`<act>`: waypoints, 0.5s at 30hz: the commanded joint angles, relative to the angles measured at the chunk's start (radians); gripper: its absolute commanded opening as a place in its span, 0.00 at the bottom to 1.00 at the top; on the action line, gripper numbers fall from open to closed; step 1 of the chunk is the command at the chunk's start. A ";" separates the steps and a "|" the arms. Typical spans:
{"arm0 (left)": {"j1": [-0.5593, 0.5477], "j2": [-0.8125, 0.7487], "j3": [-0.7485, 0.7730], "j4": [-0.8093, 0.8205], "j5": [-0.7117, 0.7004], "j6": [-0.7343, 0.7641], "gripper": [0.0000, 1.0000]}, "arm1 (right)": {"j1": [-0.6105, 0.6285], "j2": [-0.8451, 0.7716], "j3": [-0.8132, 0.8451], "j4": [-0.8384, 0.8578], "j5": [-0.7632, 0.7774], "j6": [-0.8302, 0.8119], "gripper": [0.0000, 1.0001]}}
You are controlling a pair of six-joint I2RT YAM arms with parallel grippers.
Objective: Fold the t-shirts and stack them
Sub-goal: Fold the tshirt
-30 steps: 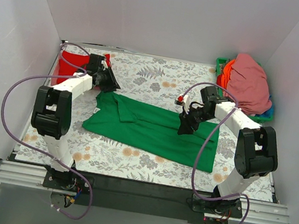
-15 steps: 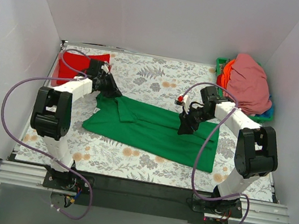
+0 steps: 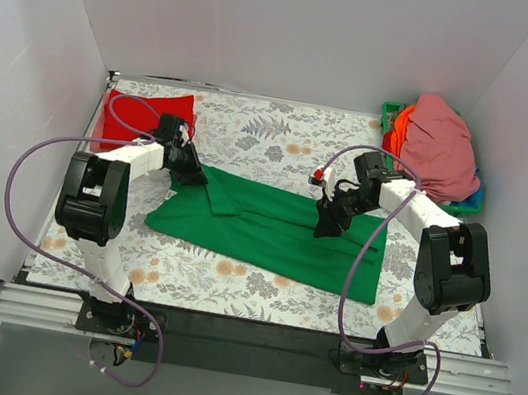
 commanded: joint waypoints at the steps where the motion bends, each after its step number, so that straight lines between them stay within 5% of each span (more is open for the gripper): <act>1: -0.003 -0.064 0.025 -0.021 -0.074 0.033 0.19 | 0.003 0.015 0.006 0.004 -0.015 -0.004 0.46; 10: 0.000 -0.399 -0.017 0.004 -0.092 0.095 0.52 | 0.110 0.103 0.217 -0.025 0.017 0.001 0.48; 15: 0.015 -0.636 -0.158 0.011 -0.166 0.127 0.58 | 0.187 0.350 0.597 -0.036 -0.076 0.187 0.59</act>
